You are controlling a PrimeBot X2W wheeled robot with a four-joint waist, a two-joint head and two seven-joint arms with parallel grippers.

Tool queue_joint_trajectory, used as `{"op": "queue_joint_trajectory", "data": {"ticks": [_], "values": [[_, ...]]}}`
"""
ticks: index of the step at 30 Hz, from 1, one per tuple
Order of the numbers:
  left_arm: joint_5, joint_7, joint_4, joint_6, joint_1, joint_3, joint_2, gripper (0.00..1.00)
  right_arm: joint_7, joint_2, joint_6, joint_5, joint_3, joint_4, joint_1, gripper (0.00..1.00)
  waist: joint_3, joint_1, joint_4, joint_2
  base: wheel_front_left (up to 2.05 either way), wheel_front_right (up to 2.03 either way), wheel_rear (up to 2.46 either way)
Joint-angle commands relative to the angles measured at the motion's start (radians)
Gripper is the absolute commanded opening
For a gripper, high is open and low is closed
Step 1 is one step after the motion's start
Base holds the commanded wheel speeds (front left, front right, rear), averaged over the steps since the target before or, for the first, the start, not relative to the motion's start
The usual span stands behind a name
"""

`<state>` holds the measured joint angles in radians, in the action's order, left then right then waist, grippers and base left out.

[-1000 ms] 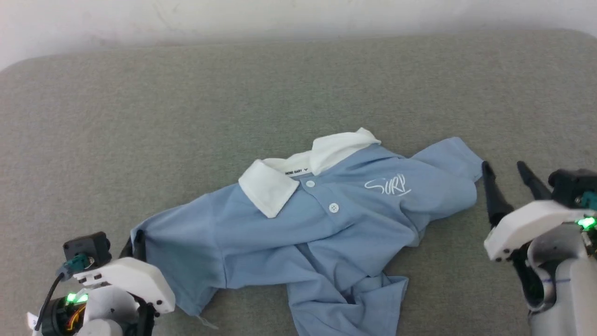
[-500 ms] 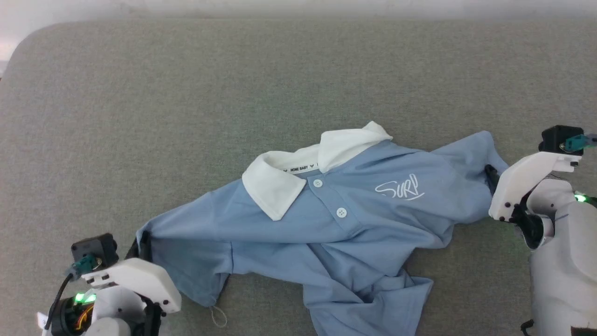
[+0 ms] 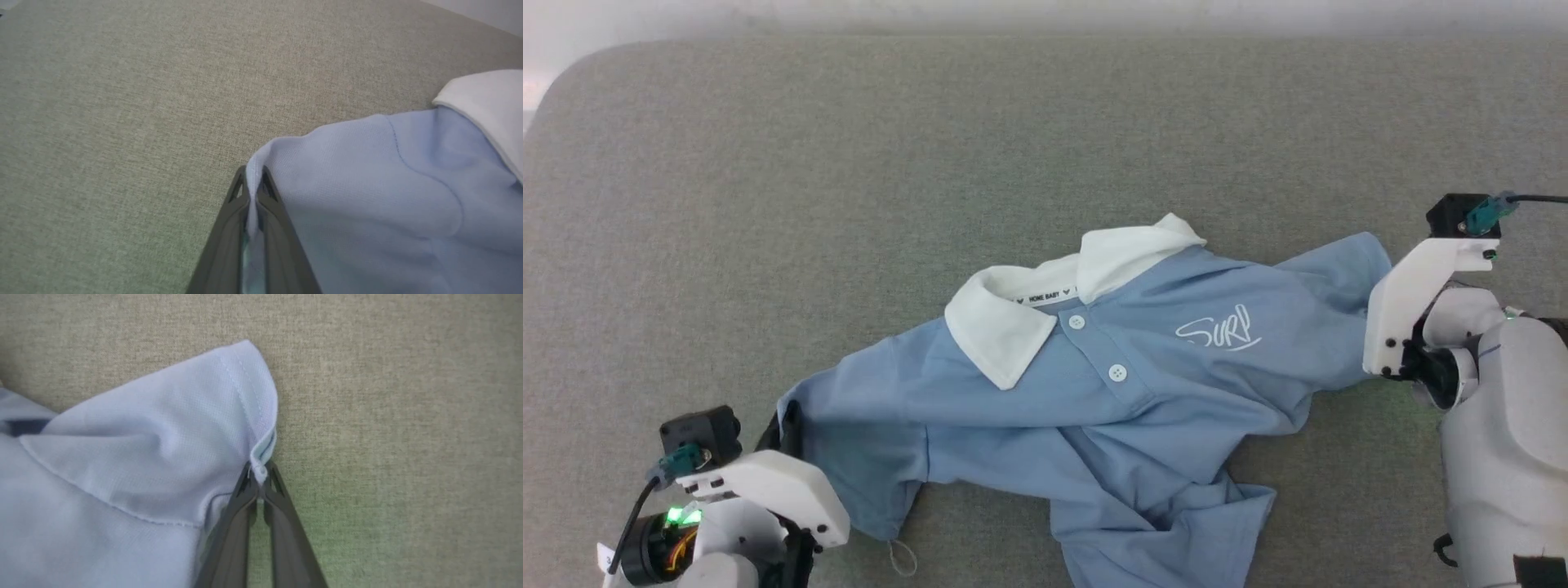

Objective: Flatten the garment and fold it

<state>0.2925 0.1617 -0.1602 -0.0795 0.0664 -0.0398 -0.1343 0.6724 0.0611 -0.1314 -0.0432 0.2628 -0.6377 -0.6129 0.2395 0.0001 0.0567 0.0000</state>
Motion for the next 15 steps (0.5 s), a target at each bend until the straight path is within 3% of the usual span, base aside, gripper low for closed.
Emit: {"op": "queue_joint_trajectory", "data": {"ticks": [1,5,8,15], "values": [[0.006,-0.009,0.009,0.008,0.007,0.0,-0.008,0.0,-0.006,0.0,0.001,0.013,-0.011,0.009,0.03,0.0,-0.01,-0.0001,-0.009,0.0,0.0,0.0,0.0],[0.093,-0.008,0.058,0.069,0.052,-0.013,0.001,0.0,-0.031,0.042,0.001,0.059,-0.074,0.1,0.023,0.0,-0.022,-0.0001,-0.019,0.0,0.0,0.0,0.0],[0.152,0.017,0.102,0.125,0.123,-0.028,-0.029,0.0,-0.038,0.092,0.001,0.08,-0.141,0.171,-0.012,0.0,-0.023,-0.0001,-0.03,0.0,0.0,0.0,0.0],[0.188,0.083,0.175,0.159,0.377,-0.042,-0.124,0.0,0.002,0.185,0.001,0.134,-0.253,0.27,-0.17,0.0,0.015,-0.0001,-0.044,0.0,0.0,0.0,0.0]]}}
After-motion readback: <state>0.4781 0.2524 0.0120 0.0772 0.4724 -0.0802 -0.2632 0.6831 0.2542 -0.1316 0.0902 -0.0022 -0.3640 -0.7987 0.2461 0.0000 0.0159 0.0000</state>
